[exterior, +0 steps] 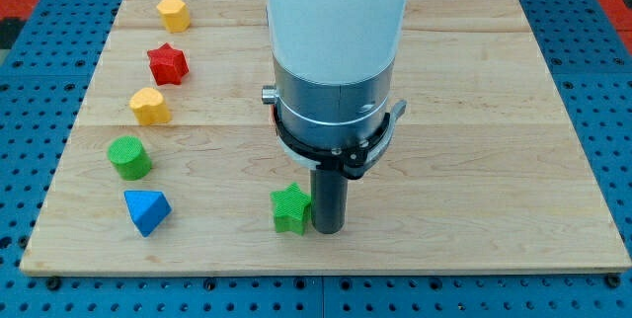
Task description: Slightly push the blue triangle to the left
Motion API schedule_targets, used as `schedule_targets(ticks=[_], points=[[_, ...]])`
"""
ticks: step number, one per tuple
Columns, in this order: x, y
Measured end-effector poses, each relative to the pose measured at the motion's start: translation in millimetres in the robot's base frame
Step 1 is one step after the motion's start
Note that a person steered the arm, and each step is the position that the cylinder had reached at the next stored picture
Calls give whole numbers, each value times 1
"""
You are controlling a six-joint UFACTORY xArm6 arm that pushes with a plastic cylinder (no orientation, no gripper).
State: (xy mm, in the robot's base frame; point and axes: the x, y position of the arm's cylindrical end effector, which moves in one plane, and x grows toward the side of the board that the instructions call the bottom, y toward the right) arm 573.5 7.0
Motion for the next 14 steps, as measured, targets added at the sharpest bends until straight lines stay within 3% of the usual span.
schedule_targets(ticks=[4,6,10,12,14], points=[[44,-35],[25,-119],[20,-220],[27,-153],[8,-178]])
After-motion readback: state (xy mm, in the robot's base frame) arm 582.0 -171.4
